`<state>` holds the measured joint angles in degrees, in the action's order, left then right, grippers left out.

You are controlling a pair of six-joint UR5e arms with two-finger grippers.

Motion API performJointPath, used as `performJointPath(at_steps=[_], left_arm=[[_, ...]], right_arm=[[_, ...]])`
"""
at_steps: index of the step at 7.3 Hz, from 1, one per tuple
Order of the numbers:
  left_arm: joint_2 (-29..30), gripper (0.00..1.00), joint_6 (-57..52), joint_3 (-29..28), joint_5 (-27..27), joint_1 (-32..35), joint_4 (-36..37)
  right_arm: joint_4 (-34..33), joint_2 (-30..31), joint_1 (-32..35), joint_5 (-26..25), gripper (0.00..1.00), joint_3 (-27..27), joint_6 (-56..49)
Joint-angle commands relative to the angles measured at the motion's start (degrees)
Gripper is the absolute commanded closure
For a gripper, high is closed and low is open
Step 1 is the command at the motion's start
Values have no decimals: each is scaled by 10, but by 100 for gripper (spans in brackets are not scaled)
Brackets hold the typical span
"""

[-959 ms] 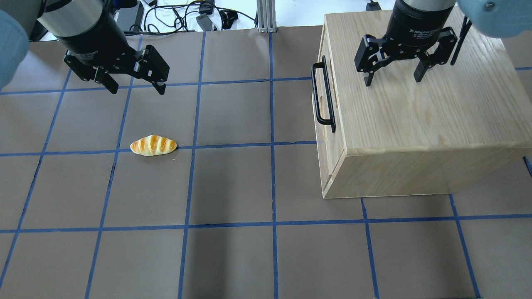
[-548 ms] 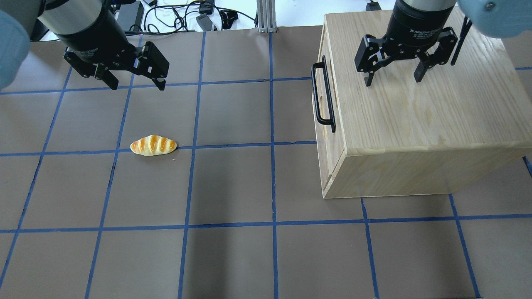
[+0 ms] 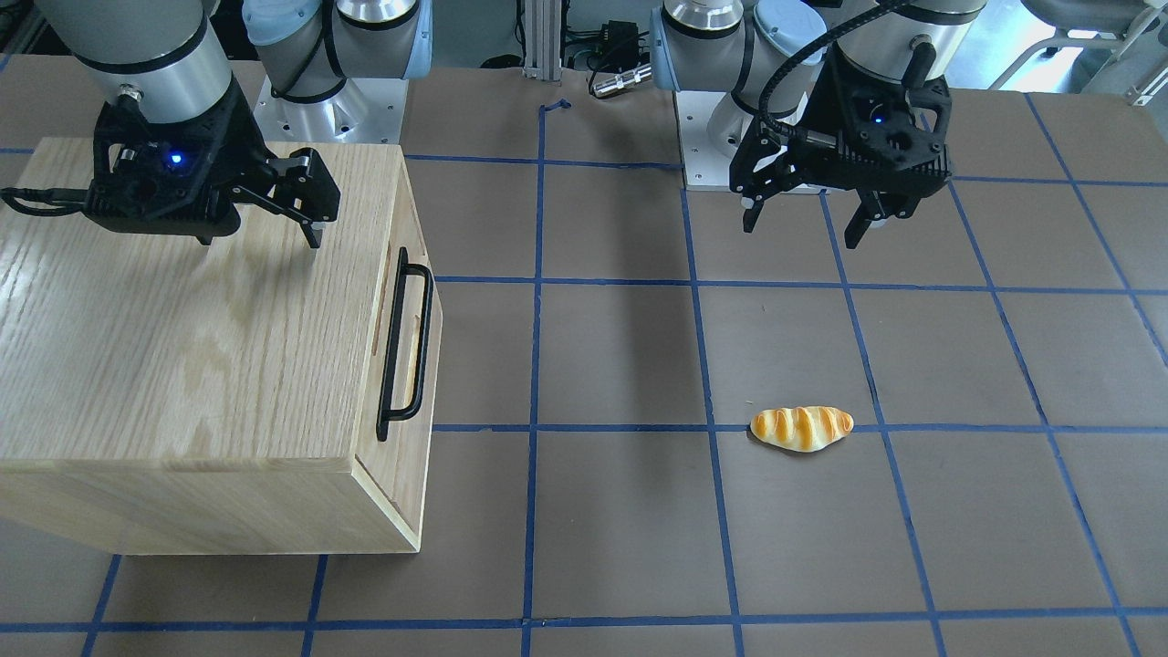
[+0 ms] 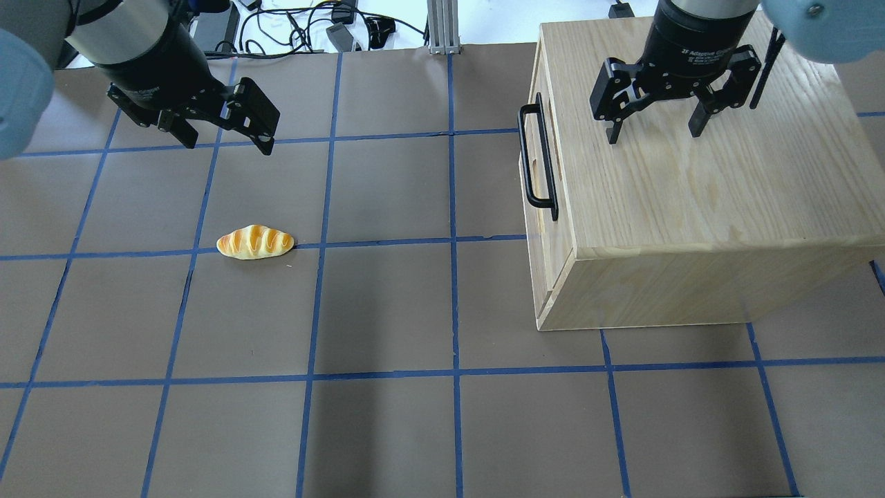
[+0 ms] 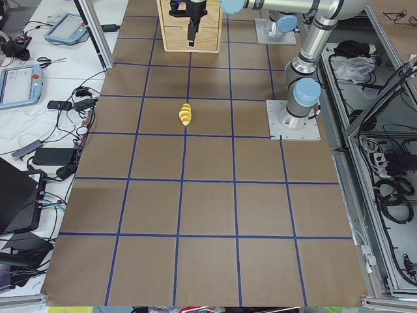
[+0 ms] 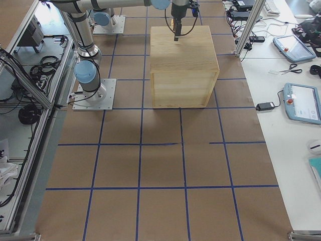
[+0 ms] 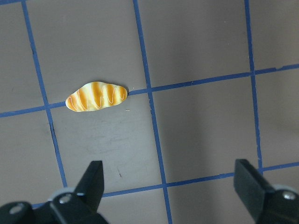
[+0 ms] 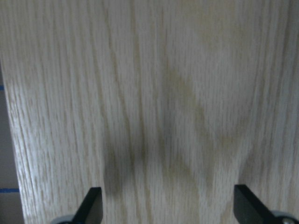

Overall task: Open upper drawer
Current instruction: 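Raise the left gripper and begin moving it toward the cabinet, then reach the left gripper to the black drawer handle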

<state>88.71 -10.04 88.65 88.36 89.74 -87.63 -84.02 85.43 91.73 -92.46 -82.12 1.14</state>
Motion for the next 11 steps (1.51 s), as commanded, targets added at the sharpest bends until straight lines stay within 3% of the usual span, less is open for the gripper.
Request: performJointPath(at_steps=[1, 5, 7, 9, 11], left_arm=[[1, 0, -5, 13, -3, -4, 2], [58, 0, 148, -32, -21, 3, -3], [98, 0, 196, -29, -154, 27, 45], [158, 0, 284, -31, -178, 93, 159], [188, 0, 340, -40, -225, 120, 184]], right_arm=[[0, 0, 0, 0, 0, 0, 0], [0, 0, 0, 0, 0, -1, 0], [0, 0, 0, 0, 0, 0, 0], [0, 0, 0, 0, 0, 0, -1], [0, 0, 0, 0, 0, 0, -1]])
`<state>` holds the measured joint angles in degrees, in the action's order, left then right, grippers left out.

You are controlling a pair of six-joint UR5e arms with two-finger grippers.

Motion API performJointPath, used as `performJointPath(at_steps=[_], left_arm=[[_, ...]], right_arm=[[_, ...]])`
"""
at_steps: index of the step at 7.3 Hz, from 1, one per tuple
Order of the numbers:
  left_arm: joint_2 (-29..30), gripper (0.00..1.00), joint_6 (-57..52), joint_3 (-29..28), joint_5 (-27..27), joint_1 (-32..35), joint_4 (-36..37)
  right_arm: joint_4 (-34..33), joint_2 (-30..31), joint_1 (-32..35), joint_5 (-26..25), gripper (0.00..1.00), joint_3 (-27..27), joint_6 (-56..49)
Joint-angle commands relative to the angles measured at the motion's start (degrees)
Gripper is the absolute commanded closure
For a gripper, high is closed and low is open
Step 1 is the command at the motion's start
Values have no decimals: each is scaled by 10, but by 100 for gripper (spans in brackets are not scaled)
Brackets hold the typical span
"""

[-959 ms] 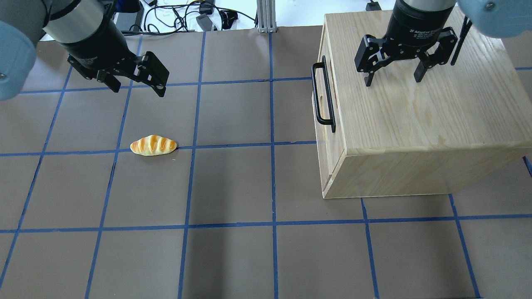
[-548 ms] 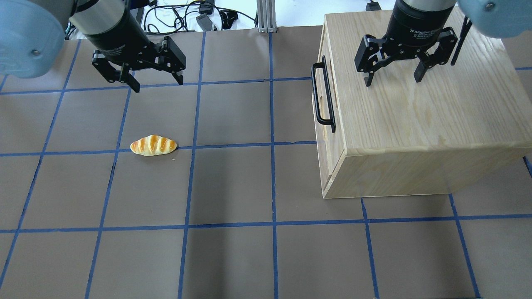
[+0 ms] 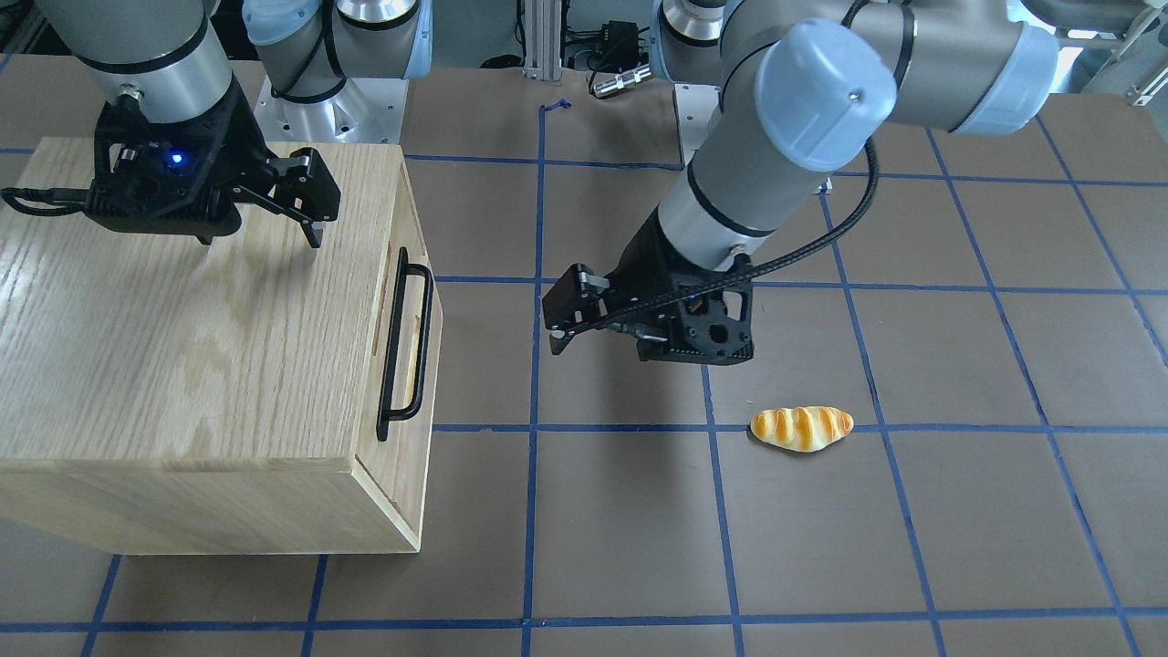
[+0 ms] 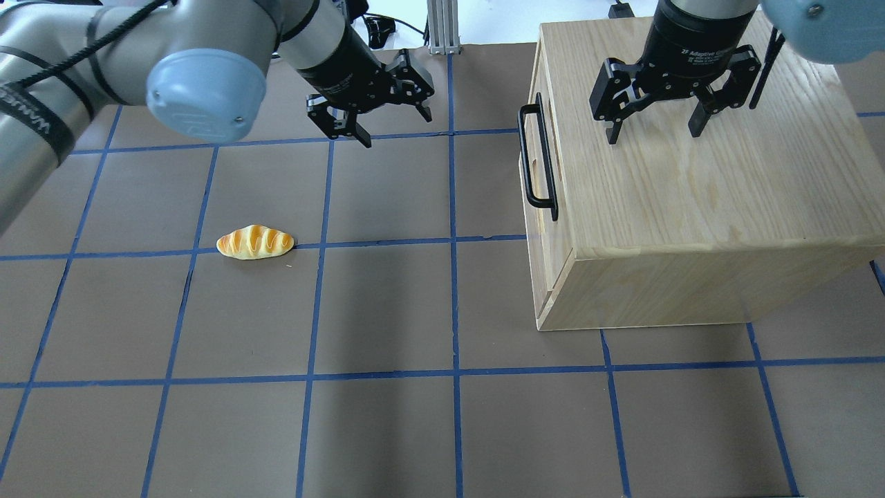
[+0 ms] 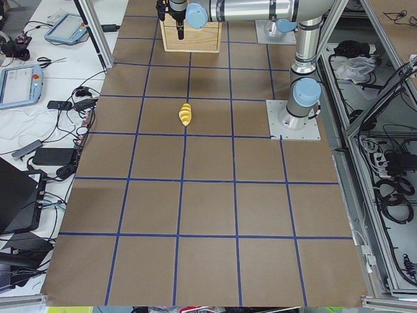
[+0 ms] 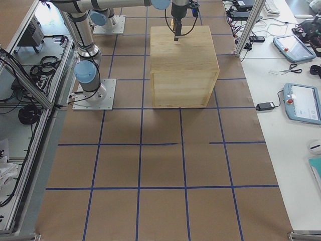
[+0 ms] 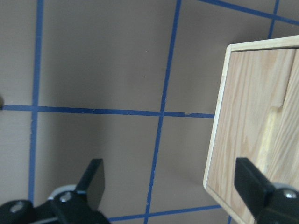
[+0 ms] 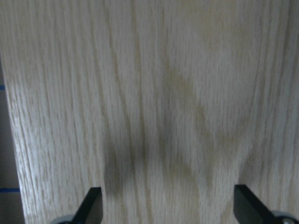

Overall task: Open upper drawer
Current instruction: 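Reach the left gripper to the black drawer handle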

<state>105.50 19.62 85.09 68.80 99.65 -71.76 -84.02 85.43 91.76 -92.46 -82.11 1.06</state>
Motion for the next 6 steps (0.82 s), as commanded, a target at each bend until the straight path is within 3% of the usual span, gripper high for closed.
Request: performJointPath(at_steps=[1, 3, 6], left_arm=[[31, 0, 58, -4, -32, 37, 54], [56, 0, 81, -4, -35, 79, 84], [60, 0, 83, -5, -65, 83, 85]], right_arm=[[0, 0, 0, 0, 0, 0, 0], [0, 0, 0, 0, 0, 0, 1], [0, 0, 0, 0, 0, 0, 0]])
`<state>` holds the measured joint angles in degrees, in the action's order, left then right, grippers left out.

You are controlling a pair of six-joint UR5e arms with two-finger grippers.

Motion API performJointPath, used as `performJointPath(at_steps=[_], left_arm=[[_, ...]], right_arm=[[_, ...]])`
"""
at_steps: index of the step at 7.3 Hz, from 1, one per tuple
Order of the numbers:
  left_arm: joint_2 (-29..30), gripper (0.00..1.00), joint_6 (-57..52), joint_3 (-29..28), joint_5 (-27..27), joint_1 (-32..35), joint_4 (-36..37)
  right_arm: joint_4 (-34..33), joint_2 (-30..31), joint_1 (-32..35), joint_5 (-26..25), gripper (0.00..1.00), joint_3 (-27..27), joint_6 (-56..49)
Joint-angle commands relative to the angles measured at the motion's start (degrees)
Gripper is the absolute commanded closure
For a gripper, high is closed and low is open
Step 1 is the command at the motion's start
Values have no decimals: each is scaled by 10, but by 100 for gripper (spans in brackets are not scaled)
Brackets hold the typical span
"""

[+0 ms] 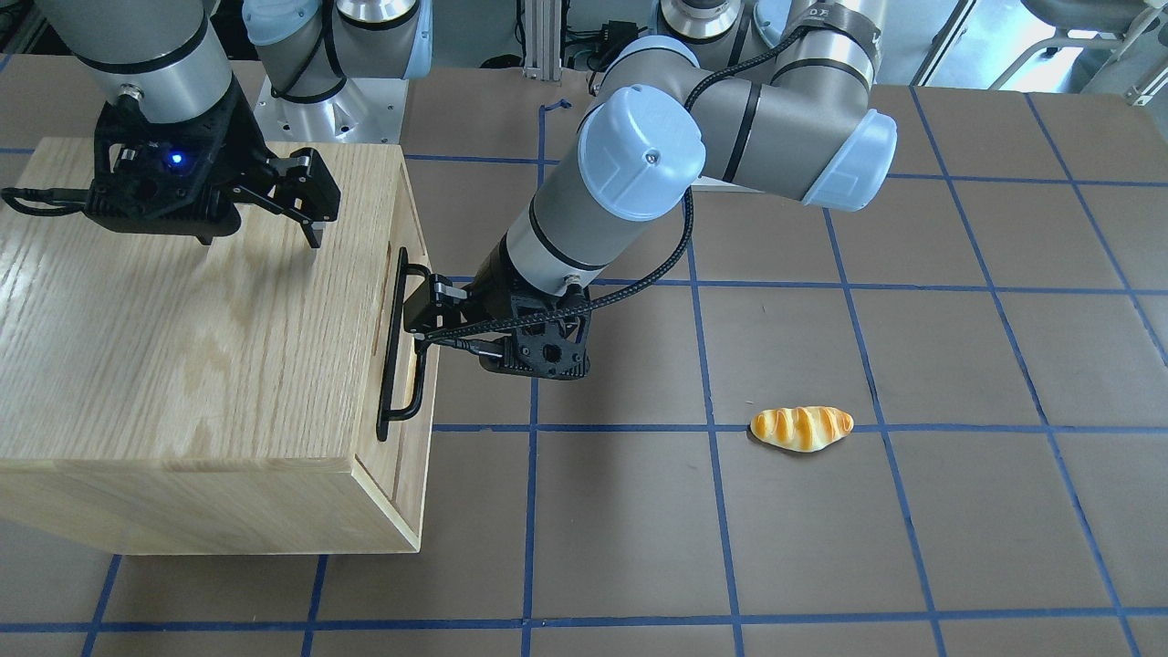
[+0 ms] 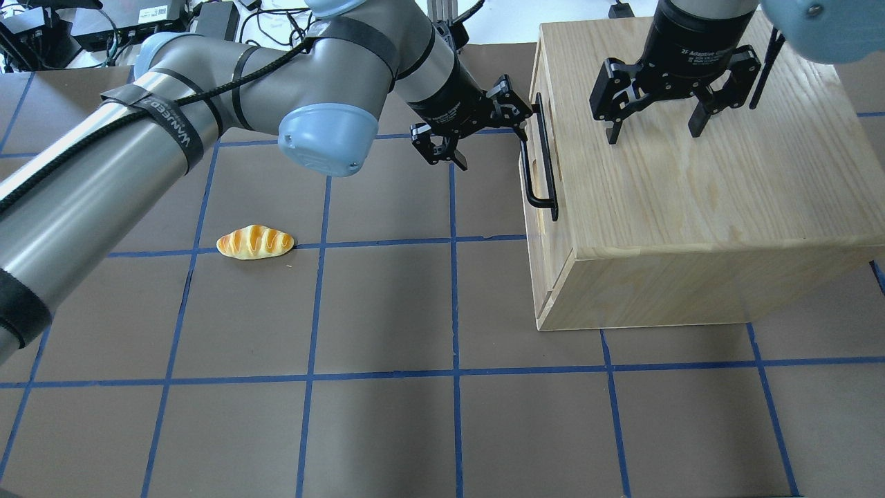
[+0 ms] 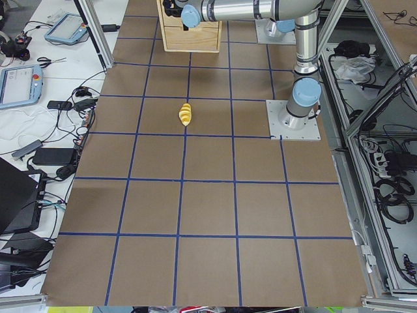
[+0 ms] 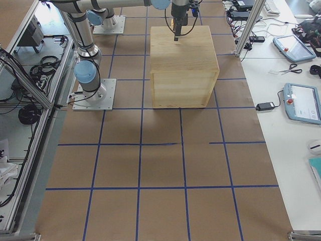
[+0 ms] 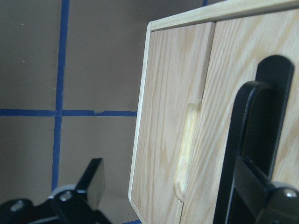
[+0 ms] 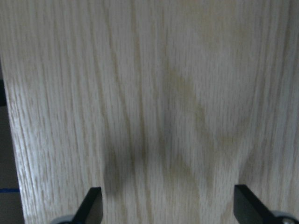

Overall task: Open upper drawer
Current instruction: 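Reach the left gripper to the black drawer handle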

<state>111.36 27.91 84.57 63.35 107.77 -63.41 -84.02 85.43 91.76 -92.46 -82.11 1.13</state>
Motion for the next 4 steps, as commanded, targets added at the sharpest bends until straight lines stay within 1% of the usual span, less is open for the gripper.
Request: performJointPath(at_steps=[1, 4], left_arm=[[2, 0, 0, 0, -11, 2, 1], [12, 0, -12, 2, -10, 3, 7]], right_arm=[[0, 0, 0, 0, 0, 0, 0], [0, 0, 0, 0, 0, 0, 0]])
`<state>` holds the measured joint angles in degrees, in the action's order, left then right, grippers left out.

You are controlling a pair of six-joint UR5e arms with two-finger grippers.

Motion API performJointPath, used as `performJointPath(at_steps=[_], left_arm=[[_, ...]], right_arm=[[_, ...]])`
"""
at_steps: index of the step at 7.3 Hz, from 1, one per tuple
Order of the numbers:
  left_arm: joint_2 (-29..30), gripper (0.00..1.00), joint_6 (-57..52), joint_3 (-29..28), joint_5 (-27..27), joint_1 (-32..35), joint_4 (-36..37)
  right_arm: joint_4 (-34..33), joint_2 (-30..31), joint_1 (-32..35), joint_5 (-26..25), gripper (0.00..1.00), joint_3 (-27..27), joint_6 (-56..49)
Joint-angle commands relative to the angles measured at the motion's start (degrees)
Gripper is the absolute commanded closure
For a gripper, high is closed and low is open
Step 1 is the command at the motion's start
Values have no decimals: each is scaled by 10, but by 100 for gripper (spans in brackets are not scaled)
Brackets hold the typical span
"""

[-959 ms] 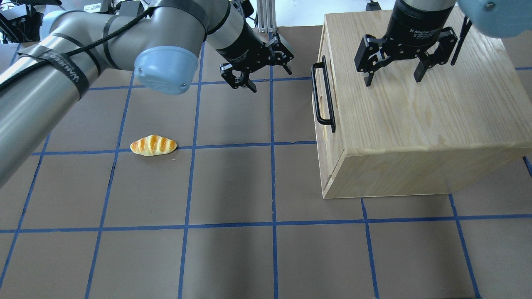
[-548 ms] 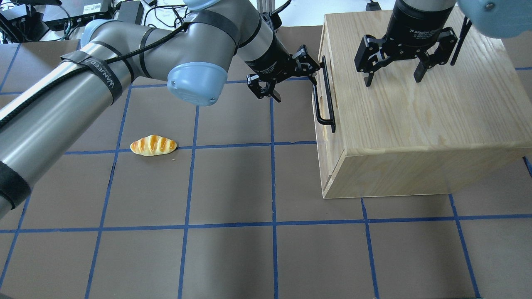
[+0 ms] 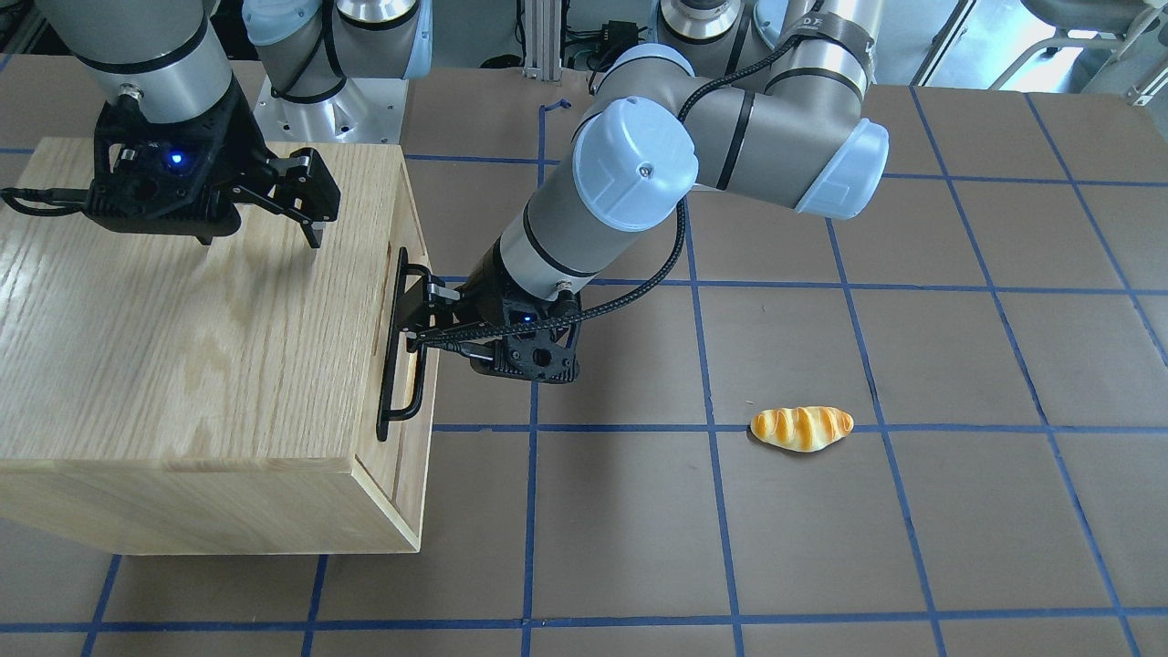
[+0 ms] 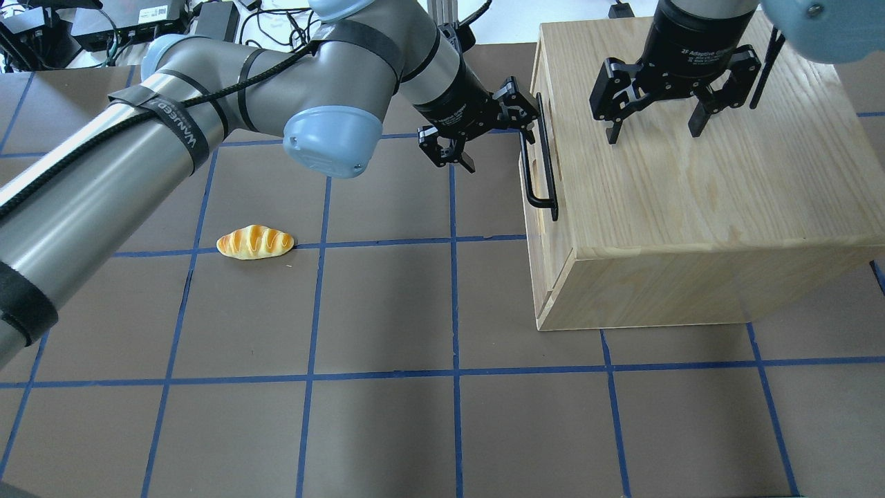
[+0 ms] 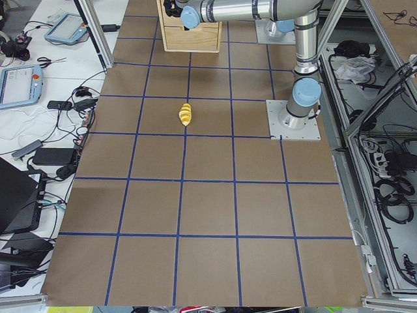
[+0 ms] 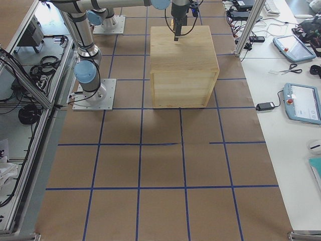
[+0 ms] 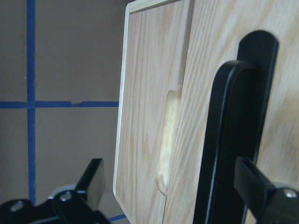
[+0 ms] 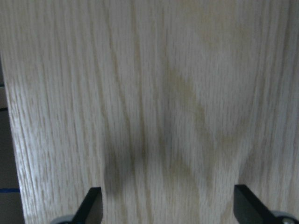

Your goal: Open upper drawer

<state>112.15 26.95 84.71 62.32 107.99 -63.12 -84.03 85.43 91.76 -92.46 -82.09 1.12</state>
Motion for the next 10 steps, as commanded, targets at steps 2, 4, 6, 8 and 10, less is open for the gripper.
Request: performJointPath(at_steps=[2, 4, 6, 8, 10], left_arm=[[4, 0, -3, 2, 0, 3, 9], [13, 0, -44, 5, 7, 3, 7], [11, 0, -45, 0, 7, 2, 5], [4, 0, -68, 7, 11, -1, -1], [3, 0, -81, 7, 49, -2, 0]], right_arm=[[0, 0, 0, 0, 0, 0, 0], [0, 0, -1, 0, 0, -1, 0], [0, 0, 0, 0, 0, 0, 0], [0, 0, 0, 0, 0, 0, 0], [0, 0, 0, 0, 0, 0, 0]])
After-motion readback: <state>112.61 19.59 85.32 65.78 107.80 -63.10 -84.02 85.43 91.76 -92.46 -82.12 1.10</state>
